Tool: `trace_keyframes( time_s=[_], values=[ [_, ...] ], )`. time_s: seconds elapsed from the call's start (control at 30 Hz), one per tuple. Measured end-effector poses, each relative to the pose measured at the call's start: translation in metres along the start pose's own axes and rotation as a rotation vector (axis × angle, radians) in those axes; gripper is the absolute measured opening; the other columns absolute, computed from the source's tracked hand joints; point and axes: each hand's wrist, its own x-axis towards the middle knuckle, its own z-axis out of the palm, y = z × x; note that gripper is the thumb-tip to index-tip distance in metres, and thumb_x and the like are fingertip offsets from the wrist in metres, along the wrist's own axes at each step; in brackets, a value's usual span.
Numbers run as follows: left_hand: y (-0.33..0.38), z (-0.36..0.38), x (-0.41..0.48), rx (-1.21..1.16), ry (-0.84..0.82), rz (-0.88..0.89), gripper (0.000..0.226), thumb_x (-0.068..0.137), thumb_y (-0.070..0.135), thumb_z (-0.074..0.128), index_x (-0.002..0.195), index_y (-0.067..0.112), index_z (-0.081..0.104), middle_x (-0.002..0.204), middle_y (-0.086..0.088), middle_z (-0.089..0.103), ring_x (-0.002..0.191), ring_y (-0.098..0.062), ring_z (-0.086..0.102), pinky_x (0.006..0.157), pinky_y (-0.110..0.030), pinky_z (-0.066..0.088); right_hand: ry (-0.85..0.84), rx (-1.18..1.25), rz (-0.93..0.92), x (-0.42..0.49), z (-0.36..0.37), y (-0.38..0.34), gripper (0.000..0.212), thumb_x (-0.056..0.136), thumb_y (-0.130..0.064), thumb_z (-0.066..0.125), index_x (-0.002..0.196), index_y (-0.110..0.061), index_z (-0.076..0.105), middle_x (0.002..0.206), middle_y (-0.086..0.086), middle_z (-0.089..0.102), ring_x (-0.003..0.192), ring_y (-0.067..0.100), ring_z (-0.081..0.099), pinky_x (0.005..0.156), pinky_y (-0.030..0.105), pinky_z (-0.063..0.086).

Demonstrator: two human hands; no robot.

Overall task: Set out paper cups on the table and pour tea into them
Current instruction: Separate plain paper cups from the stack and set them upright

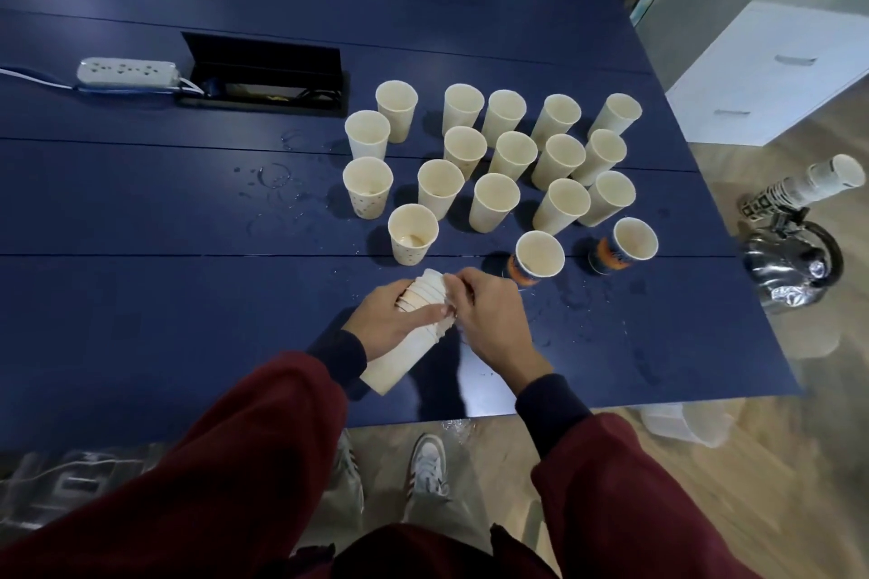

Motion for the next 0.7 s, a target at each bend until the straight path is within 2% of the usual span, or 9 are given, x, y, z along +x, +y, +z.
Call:
trace_keyframes(
  time_s=[0.1,0.2,0.3,0.37,0.43,0.5,0.57,0.63,0.7],
  values=[
    [-0.002,-0.003,0.001,-0.007,0.001,-0.021,0.026,0.082,0.043,0.078,0.095,0.022,0.069,0.081,0.012,0.072,0.069,0.003,0.064,0.060,-0.011,0.044,0.168,-0.051,0.018,0.008,-0.008,0.000,0.036,0.102,-0.024,0.054,0.070,-0.009,0.051,0.063,0.002,0.052,0.059,0.023,0.044,0.058,0.034,0.026],
    [-0.010,-0.004,-0.003,-0.110,0.005,-0.093,0.026,0.087,0.039,0.074,0.103,0.018,0.070,0.088,0.006,0.074,0.066,0.002,0.067,0.056,-0.011,0.047,0.267,-0.164,-0.002,0.019,-0.021,0.005,0.031,0.103,-0.020,0.055,0.077,-0.004,0.058,0.074,0.008,0.056,0.065,0.023,0.044,0.060,0.033,0.027],
    [-0.011,-0.001,-0.007,-0.167,0.025,-0.213,0.032,0.092,0.051,0.063,0.101,0.021,0.070,0.092,-0.002,0.076,0.070,-0.010,0.071,0.060,-0.021,0.054,0.151,-0.291,-0.065,0.030,-0.021,0.009,0.013,0.097,-0.001,0.056,0.087,0.003,0.064,0.088,0.019,0.062,0.071,0.036,0.054,0.058,0.043,0.042],
    [-0.010,0.000,-0.005,-0.187,0.036,-0.268,0.042,0.091,0.060,0.058,0.099,0.020,0.069,0.093,-0.006,0.076,0.075,-0.018,0.071,0.070,-0.031,0.058,0.060,-0.346,-0.068,0.035,-0.017,0.010,0.015,0.093,0.006,0.056,0.101,0.004,0.068,0.099,0.023,0.064,0.080,0.043,0.060,0.066,0.046,0.050],
    [-0.011,0.001,0.000,-0.208,0.060,-0.296,0.054,0.083,0.067,0.063,0.104,0.018,0.066,0.096,-0.006,0.075,0.078,-0.021,0.072,0.077,-0.038,0.058,-0.024,-0.370,-0.064,0.037,-0.014,0.012,0.023,0.094,0.005,0.053,0.112,0.003,0.068,0.108,0.023,0.065,0.089,0.043,0.062,0.070,0.041,0.046],
    [-0.011,0.001,0.002,-0.180,0.065,-0.295,0.078,0.061,0.075,0.074,0.113,0.019,0.059,0.100,-0.001,0.073,0.084,-0.019,0.072,0.077,-0.038,0.060,-0.102,-0.380,-0.058,0.036,-0.012,0.012,0.025,0.095,0.004,0.050,0.116,0.003,0.065,0.112,0.021,0.065,0.093,0.043,0.061,0.070,0.037,0.037],
    [-0.009,0.005,0.001,-0.075,0.044,-0.264,0.088,0.051,0.069,0.083,0.118,0.021,0.052,0.106,0.003,0.068,0.091,-0.015,0.069,0.072,-0.034,0.057,-0.115,-0.322,-0.068,0.031,-0.011,0.014,0.031,0.095,0.005,0.048,0.123,0.003,0.062,0.122,0.021,0.064,0.102,0.044,0.061,0.078,0.040,0.044],
    [-0.008,0.011,0.001,-0.031,0.054,-0.200,0.076,0.062,0.052,0.089,0.119,0.021,0.050,0.107,0.004,0.065,0.091,-0.012,0.065,0.065,-0.026,0.049,-0.047,-0.237,-0.084,0.025,-0.012,0.014,0.038,0.096,0.002,0.051,0.133,0.002,0.058,0.137,0.019,0.059,0.117,0.041,0.060,0.095,0.045,0.049],
    [-0.008,0.015,0.001,-0.030,0.064,-0.135,0.063,0.069,0.040,0.088,0.117,0.022,0.052,0.105,0.004,0.066,0.089,-0.012,0.065,0.064,-0.022,0.047,0.058,-0.179,-0.106,0.016,-0.010,0.014,0.039,0.097,-0.006,0.057,0.135,-0.003,0.059,0.141,0.015,0.056,0.121,0.034,0.059,0.096,0.042,0.050]
  ],
)
